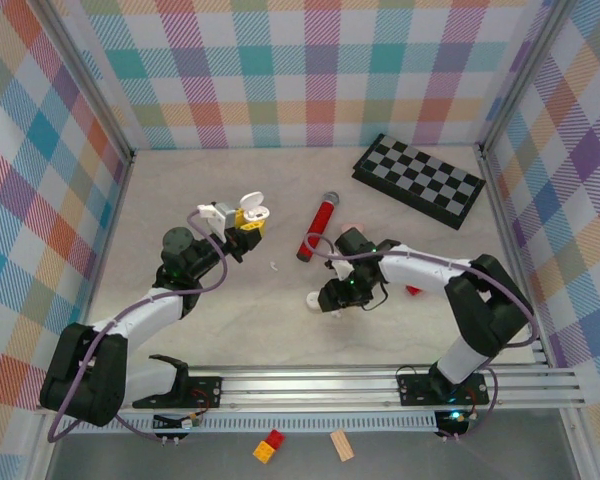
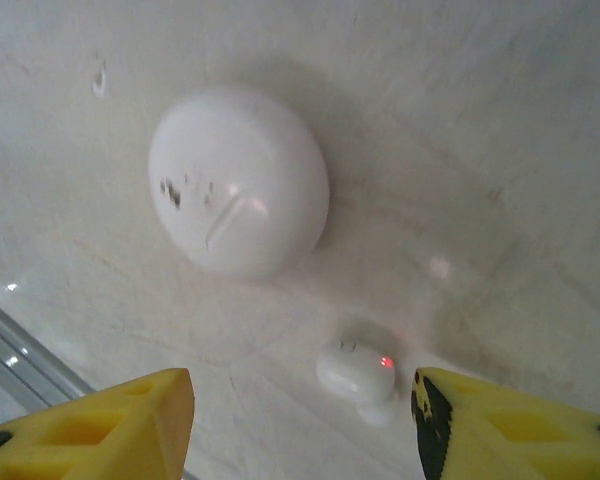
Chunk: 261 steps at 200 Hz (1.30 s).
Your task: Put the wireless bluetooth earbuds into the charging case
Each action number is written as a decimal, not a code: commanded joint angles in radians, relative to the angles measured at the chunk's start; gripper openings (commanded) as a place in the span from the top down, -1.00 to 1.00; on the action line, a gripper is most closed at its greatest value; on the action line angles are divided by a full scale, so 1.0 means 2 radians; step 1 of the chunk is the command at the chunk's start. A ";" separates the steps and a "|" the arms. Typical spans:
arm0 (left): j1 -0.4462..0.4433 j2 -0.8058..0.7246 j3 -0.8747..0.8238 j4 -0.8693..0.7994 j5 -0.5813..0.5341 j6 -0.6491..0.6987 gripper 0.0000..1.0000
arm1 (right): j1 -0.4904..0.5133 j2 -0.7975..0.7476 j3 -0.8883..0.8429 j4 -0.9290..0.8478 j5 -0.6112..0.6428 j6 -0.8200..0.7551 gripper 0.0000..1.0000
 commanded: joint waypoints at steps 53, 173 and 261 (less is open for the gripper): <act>0.008 -0.017 0.015 -0.007 0.016 0.008 0.43 | -0.006 0.041 -0.004 0.036 -0.054 -0.016 -0.18; 0.008 -0.012 0.015 -0.004 0.022 0.008 0.43 | -0.005 -0.004 -0.059 0.050 -0.080 0.010 0.04; 0.008 -0.012 0.013 -0.004 0.022 0.008 0.43 | -0.005 0.028 -0.050 0.072 -0.063 0.033 0.23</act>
